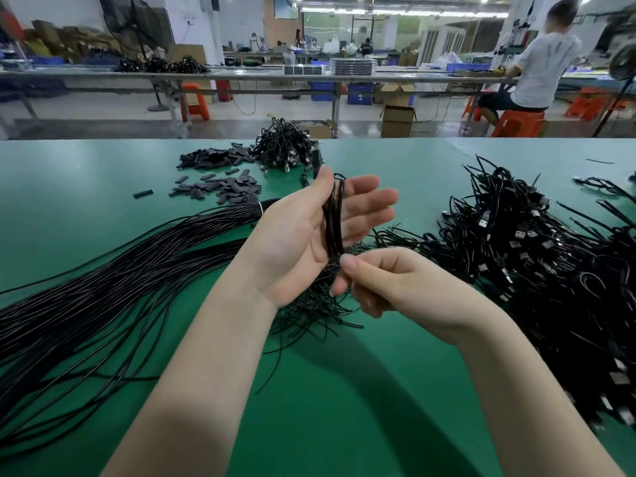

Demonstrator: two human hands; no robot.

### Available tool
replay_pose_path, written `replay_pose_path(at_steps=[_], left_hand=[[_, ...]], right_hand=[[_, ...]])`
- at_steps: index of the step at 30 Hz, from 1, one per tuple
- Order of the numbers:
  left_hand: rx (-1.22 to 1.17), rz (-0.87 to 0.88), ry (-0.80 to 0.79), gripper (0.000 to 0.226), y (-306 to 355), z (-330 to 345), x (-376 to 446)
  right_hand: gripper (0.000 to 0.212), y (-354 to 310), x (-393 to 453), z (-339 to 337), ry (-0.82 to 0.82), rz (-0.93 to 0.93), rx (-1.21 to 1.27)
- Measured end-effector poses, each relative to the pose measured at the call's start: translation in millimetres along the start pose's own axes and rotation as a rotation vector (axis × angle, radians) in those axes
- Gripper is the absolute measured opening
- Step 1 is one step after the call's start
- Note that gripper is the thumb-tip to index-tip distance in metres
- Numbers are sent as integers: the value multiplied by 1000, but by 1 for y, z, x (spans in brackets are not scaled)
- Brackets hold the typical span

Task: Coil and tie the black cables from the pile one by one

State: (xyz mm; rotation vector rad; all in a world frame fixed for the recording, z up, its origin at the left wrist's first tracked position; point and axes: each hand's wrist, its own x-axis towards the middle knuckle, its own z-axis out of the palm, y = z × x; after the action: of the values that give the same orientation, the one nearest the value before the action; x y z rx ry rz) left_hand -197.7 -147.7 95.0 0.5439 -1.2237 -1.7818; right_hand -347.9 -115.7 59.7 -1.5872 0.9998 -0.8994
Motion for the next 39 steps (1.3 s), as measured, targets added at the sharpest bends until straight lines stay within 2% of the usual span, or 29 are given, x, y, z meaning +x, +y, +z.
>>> replay_pose_path(at_steps=[4, 7, 9, 11, 12, 13, 15, 17, 19, 21, 24, 27, 28, 30, 31, 32, 34, 35, 39], left_hand=[[-38, -15, 18, 39, 1, 0, -1], [18, 39, 58, 34, -4, 0, 1], [82, 70, 98, 34, -9, 1, 4], [161, 76, 118, 34, -15, 3, 6], [185, 63, 113, 35, -18, 4, 7], [192, 45, 94, 35, -20, 4, 8], [157, 13, 56, 35, -25, 6, 9], [114, 1, 58, 35, -30, 7, 10], [124, 1, 73, 35, -33, 10, 10], [201, -8, 106, 37, -36, 11, 10], [574, -68, 203, 50, -34, 5, 8], [1060, -103, 318, 59, -38, -5, 4], [1222, -98, 365, 58, -41, -8, 2], [1558, 25, 408, 46, -49, -15, -5], [1691, 157, 319, 44, -55, -20, -10], [1806, 264, 132, 53, -62, -24, -14], [1916, 357, -255, 70, -75, -27, -24], [1914, 364, -351, 69, -82, -27, -28], [1853, 301, -330, 65, -98, -26, -45]], right_hand=[[41, 9, 1, -7, 20, 41, -89], [32, 8, 0, -12, 123, 16, -201], [31, 6, -2, -18, 139, -5, -167], [34, 4, -4, -20, 71, -16, -31], [27, 2, -4, -17, 60, -40, 0], [23, 0, -2, -12, 90, -71, -17], [37, 1, 2, -5, 196, -101, -80], [35, 1, 3, -4, 239, -103, -52], [31, -1, 1, -9, 238, -80, -107], [33, 0, -3, -13, 270, -63, -291], [17, 6, -6, -9, 263, -29, -565], [30, 24, -7, -4, 254, 144, -734], [32, 31, -8, -6, 252, 216, -739], [29, 43, -14, -11, 213, 343, -530], [29, 48, -18, -12, 179, 395, -386], [29, 51, -22, -14, 128, 433, -279], [28, 54, -30, -14, -6, 467, -183], [28, 54, -33, -14, -78, 471, -174], [28, 50, -42, -14, -220, 510, -233]])
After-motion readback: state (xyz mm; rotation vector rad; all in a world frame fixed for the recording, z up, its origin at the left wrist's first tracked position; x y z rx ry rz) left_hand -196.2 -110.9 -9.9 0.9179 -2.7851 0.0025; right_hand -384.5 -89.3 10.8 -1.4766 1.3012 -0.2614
